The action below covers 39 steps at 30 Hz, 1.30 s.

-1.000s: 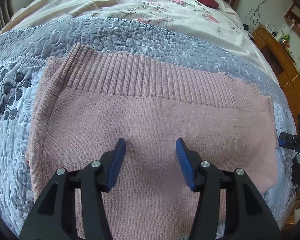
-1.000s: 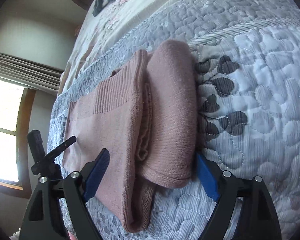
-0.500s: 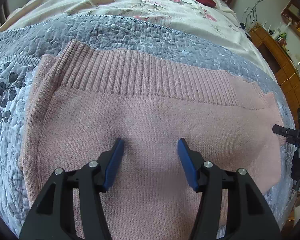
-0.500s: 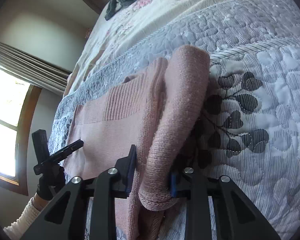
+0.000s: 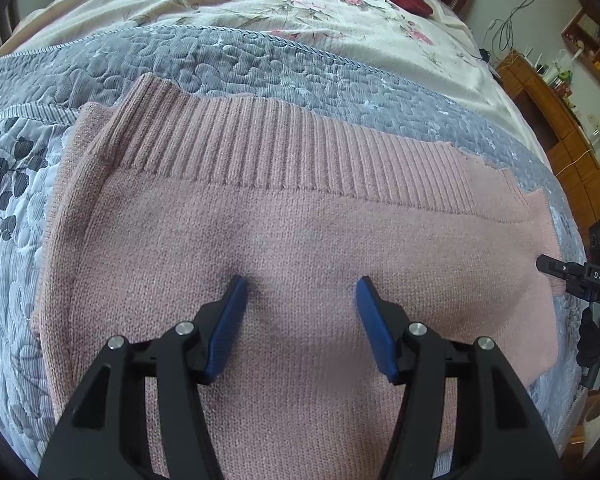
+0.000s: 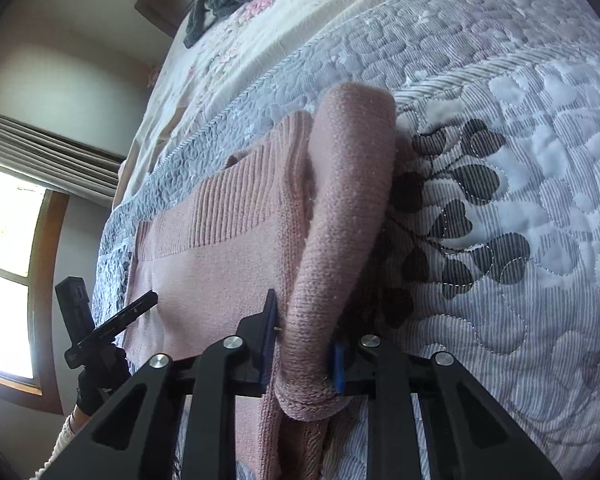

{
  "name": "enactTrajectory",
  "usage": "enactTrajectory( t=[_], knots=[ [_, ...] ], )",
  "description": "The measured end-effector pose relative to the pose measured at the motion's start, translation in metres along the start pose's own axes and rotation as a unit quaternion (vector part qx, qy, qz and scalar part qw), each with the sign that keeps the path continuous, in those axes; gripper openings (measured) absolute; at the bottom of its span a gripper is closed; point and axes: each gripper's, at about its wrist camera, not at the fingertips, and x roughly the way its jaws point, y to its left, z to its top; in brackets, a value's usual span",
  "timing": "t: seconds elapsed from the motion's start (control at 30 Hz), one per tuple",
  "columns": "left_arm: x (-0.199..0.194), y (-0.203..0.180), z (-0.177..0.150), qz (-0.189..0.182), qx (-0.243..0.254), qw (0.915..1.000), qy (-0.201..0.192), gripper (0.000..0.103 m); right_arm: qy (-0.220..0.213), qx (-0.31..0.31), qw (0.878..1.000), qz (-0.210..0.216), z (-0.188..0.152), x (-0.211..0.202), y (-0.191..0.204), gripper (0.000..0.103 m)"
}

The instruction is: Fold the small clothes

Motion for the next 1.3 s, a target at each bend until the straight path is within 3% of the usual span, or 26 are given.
enactTrajectory(
  t=[0.3, 0.47, 0.6, 0.7, 0.77, 0.83, 0.93, 1.13, 1.3],
  knots=[
    [-0.037, 0.016, -0.001, -0.047, -0.035, 0.9981, -0.017, 0.058, 0.018, -0.112, 0.993, 0.011, 0.01, -0.01, 0.105, 0.02],
    [-0.051, 0.024, -0.003, -0.07, -0.047, 0.996, -0.029, 0.059, 0.056, -0.169, 0.984, -0.012, 0.008, 0.025, 0.165, 0.02],
    [-0.054, 0.028, -0.007, -0.091, -0.058, 0.9937, -0.031, 0.059, 0.092, -0.178, 0.979, -0.037, 0.002, 0.065, 0.188, 0.018],
    [-0.054, 0.031, -0.009, -0.11, -0.073, 0.9908, -0.031, 0.059, 0.114, -0.174, 0.977, -0.047, -0.004, 0.093, 0.195, 0.019],
    [-0.054, 0.032, -0.01, -0.124, -0.082, 0.9884, -0.033, 0.059, 0.124, -0.17, 0.976, -0.056, -0.009, 0.106, 0.196, 0.027],
    [-0.055, 0.035, -0.011, -0.14, -0.096, 0.9849, -0.033, 0.059, 0.136, -0.166, 0.976, -0.038, -0.012, 0.112, 0.196, 0.047],
    [-0.053, 0.037, -0.012, -0.167, -0.119, 0.9782, -0.029, 0.059, 0.141, -0.166, 0.976, -0.015, -0.016, 0.105, 0.197, 0.058],
    [-0.041, 0.016, -0.008, -0.215, -0.136, 0.967, -0.016, 0.061, 0.085, -0.135, 0.987, 0.027, -0.008, 0.053, 0.183, 0.058],
    [-0.013, -0.012, -0.007, -0.253, -0.153, 0.9551, 0.024, 0.062, 0.038, -0.117, 0.992, -0.013, -0.005, 0.011, 0.148, 0.058]
  ],
)
